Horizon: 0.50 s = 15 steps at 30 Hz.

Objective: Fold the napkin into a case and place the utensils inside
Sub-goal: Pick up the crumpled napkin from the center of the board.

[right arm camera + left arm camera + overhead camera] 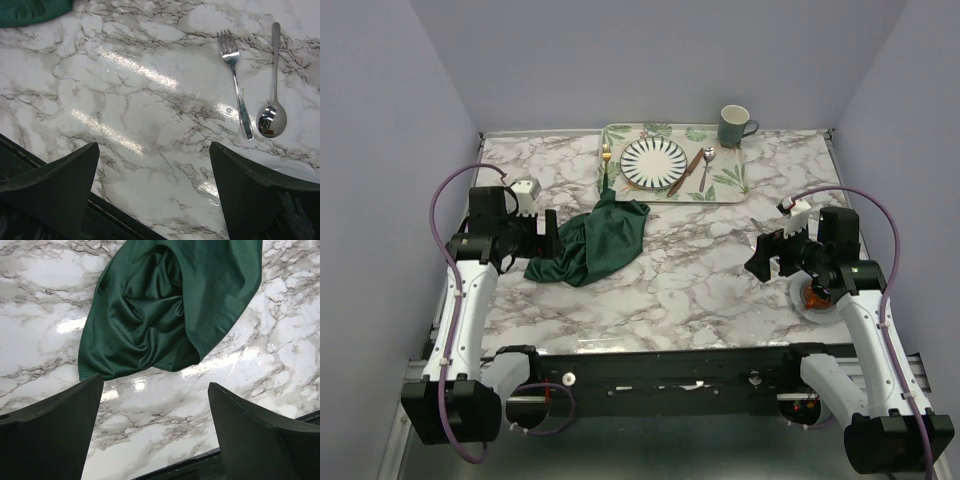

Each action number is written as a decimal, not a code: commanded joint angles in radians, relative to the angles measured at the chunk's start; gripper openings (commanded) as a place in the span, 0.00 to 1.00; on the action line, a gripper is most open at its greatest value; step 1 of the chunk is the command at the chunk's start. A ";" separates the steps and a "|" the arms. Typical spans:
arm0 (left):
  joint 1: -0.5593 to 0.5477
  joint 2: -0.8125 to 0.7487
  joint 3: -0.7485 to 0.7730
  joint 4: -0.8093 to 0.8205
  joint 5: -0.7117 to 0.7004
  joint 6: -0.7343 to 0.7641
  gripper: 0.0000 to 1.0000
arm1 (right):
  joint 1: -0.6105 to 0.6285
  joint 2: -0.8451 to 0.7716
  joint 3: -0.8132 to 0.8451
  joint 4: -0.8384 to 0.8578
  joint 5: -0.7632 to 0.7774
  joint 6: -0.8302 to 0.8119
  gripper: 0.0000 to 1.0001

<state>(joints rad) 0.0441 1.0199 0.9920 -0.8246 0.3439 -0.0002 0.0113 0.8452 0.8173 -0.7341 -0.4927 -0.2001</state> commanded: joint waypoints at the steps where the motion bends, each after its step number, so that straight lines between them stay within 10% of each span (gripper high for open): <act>1: 0.004 0.055 0.094 0.065 -0.071 -0.006 0.99 | -0.007 -0.011 -0.003 0.009 -0.020 0.001 1.00; 15: -0.024 0.500 0.392 0.067 0.024 0.077 0.99 | -0.007 -0.012 -0.001 0.009 -0.020 -0.001 1.00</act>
<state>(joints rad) 0.0422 1.3857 1.3380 -0.7540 0.3050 0.0689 0.0113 0.8448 0.8173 -0.7341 -0.4927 -0.2001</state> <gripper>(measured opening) 0.987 0.997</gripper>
